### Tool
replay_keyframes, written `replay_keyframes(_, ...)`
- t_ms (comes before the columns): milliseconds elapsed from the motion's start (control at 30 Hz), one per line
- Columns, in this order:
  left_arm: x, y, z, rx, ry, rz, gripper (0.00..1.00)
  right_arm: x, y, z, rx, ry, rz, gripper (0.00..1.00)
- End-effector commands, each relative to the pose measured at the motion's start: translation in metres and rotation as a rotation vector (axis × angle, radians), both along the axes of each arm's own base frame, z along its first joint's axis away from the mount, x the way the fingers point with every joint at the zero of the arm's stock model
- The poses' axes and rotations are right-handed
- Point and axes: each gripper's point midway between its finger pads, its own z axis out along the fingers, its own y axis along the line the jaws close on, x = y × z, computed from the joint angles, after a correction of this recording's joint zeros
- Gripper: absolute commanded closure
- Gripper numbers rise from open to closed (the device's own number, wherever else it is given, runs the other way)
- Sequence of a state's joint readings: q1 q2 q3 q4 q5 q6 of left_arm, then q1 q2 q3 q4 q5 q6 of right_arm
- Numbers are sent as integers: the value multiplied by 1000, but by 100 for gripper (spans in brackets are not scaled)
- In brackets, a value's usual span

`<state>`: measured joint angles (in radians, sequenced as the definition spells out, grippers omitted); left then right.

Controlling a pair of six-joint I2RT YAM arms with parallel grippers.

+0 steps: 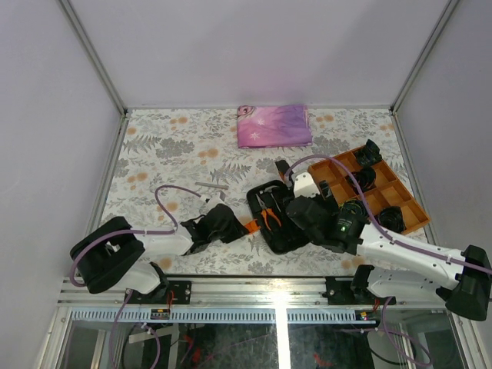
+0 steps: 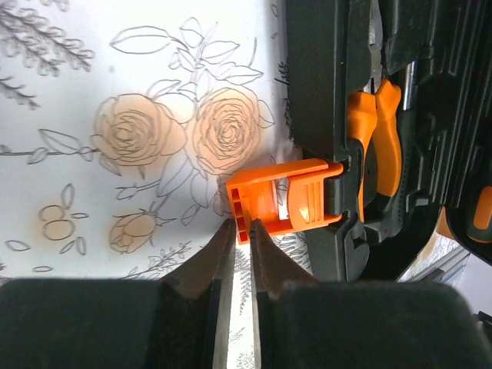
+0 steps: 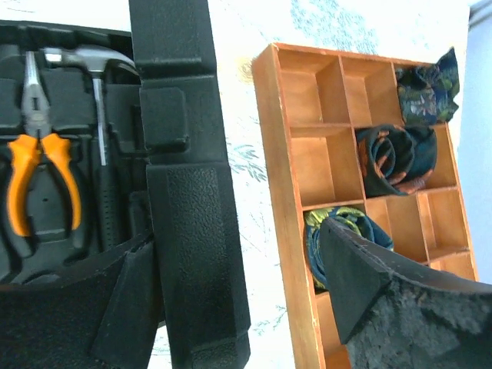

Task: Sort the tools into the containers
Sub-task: Open the storage box at the center of the board.

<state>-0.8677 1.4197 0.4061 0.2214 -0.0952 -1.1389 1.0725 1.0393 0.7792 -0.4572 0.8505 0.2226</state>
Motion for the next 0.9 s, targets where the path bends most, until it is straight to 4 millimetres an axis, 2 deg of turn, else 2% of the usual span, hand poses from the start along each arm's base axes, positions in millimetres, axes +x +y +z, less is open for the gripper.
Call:
replay_keyframes(0,-60,107,-74,420,231,34,98,3,-23,1,40,4,-141,22)
replay_keyframes(233,-59,108,-68,351,233,73,99,8,-49,6,65,-8,-289,37)
replay_keyframes(367,-60,105,-65,335,238,71,99,10,-42,8,116,5,-254,37)
replay_keyframes(467,-56,100,-56,310,225,72,99,9,-35,7,147,28,-223,33)
replay_keyframes(633,-38,96,-18,288,144,102,98,4,-9,4,229,91,-103,31)
replay_keyframes(733,-24,96,12,279,77,130,90,-2,15,-6,289,166,-18,30)
replay_keyframes(867,-17,100,32,279,51,144,79,-12,48,-24,380,281,66,30)
